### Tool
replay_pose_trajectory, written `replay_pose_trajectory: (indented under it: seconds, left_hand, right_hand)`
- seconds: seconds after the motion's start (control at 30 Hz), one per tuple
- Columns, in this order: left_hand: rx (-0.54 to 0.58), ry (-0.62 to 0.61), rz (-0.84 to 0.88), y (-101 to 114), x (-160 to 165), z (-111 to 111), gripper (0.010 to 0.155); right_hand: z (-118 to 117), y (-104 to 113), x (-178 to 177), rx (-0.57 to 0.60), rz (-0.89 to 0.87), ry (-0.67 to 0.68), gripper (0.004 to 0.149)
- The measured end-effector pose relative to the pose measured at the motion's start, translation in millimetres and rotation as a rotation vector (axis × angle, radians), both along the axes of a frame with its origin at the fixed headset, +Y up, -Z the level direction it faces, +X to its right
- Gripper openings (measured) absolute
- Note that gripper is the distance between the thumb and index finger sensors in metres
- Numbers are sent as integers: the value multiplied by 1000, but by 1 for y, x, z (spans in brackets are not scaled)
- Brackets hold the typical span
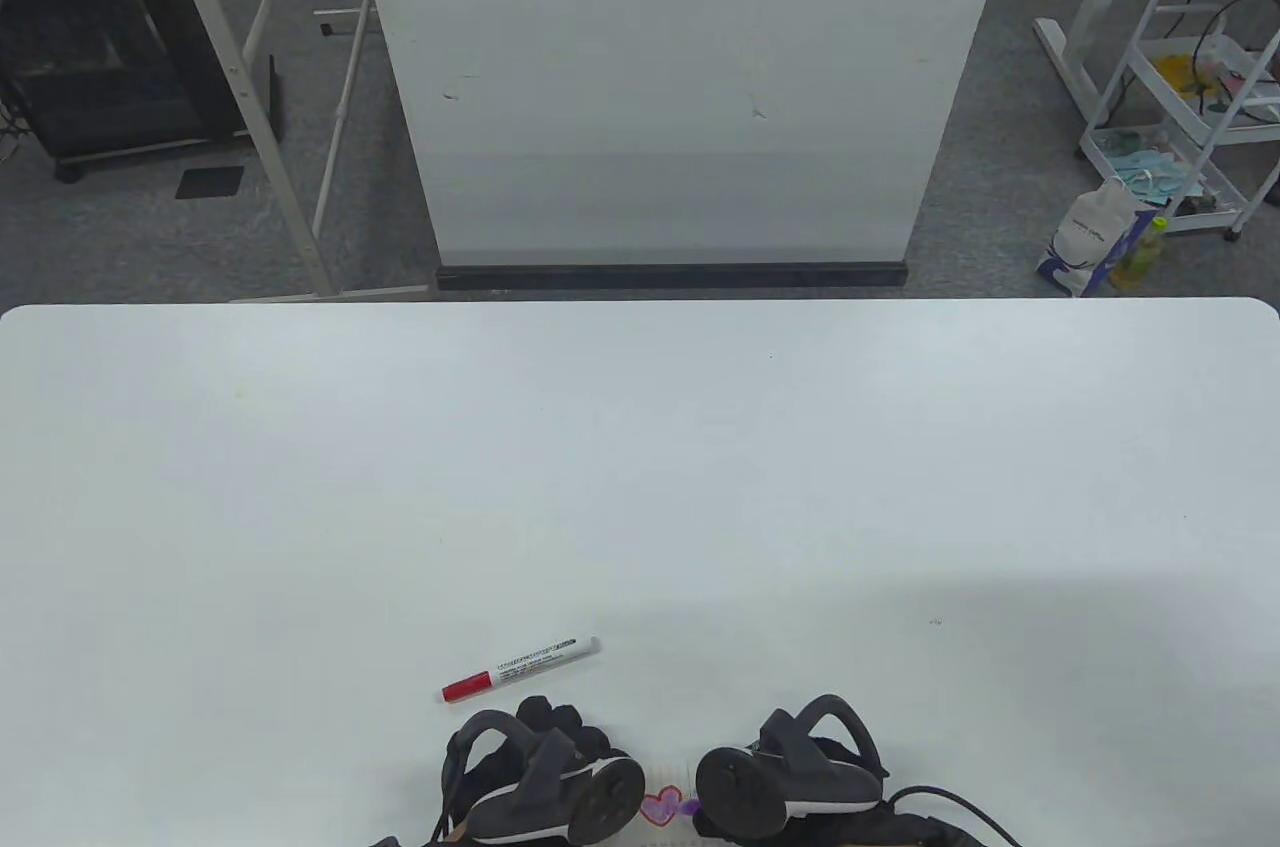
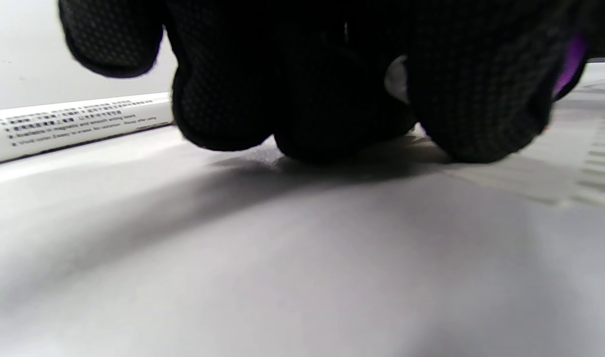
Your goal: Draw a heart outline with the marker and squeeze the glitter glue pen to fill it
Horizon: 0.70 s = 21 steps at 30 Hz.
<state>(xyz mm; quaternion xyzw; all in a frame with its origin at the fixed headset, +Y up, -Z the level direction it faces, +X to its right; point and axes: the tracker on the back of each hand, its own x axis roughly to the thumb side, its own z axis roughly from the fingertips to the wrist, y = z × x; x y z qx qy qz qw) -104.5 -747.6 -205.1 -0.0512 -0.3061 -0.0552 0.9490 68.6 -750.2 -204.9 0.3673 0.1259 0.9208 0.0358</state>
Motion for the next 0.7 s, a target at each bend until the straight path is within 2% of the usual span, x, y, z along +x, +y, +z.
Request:
replay_pose_trajectory:
  seconds: [0.13,0.27,0.47,0.6,0.7]
  left_hand:
    - [-1,0,0,0,0,0,47]
    - [0,0,0,0,0,0,47]
    - [-1,0,1,0,0,0,47]
    - [0,-1,2,0,0,0,47]
    - [0,-2,3,0,0,0,47]
  right_hand:
    - [0,2,1,82,17,-20,48]
    - [1,1,1,8,1,-1,48]
    - [1,2,-2,87,8,-24,48]
    - [2,1,-1,13,-5,-6,48]
    - [2,0,-2,63,-7,-18,48]
